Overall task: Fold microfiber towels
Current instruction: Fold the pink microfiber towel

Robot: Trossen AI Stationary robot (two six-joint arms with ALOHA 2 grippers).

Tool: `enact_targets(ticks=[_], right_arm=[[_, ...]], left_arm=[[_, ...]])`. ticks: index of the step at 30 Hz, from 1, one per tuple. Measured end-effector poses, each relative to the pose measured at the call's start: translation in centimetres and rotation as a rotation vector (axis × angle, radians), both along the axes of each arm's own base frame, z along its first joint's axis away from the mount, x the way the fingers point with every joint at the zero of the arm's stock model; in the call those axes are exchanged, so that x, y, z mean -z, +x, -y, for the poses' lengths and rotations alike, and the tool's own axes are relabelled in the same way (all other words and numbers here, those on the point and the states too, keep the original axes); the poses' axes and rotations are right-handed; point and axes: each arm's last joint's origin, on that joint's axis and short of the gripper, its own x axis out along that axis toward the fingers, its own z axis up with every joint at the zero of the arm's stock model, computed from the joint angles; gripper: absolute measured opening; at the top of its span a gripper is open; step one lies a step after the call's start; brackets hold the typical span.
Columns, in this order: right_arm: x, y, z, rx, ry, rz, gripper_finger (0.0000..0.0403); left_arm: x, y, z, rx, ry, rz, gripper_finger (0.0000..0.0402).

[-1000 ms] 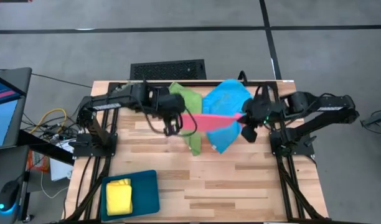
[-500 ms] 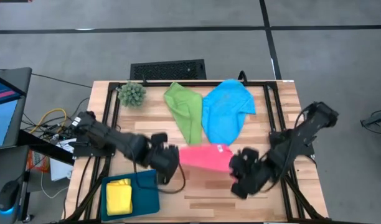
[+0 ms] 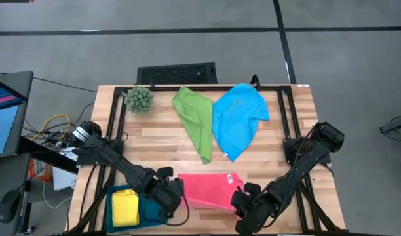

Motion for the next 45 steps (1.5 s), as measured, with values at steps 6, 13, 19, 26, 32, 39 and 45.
enact_targets(ticks=[6,13,19,26,32,39,45], right_arm=[[0.3,1.0,2.6,-0.060,-0.138,-0.059,0.0032],[0.6,3.0,6.2,-0.114,-0.228,-0.114,0.0023],[2.4,3.8,7.8,-0.154,-0.243,-0.167,0.0023],[4.5,2.8,8.5,-0.131,-0.195,-0.230,0.0025],[5.2,2.5,8.1,-0.146,-0.155,-0.228,0.0023],[0.6,1.5,6.9,-0.147,-0.010,-0.132,0.0019],[-2.4,-0.4,7.1,-0.109,0.010,-0.063,0.0025]], left_arm=[[2.2,0.3,-2.1,-0.063,0.043,-0.061,0.0000],[4.3,0.8,-4.1,-0.090,0.033,-0.097,0.0000],[5.6,0.8,-5.0,-0.109,0.034,-0.102,0.0000],[5.6,1.5,-5.5,-0.132,0.018,-0.063,0.0000],[5.4,2.1,-5.2,-0.112,-0.014,-0.003,0.0000],[3.5,2.3,-4.4,-0.110,-0.079,0.010,0.0000],[1.4,2.7,-3.8,-0.073,-0.094,0.056,0.0000]])
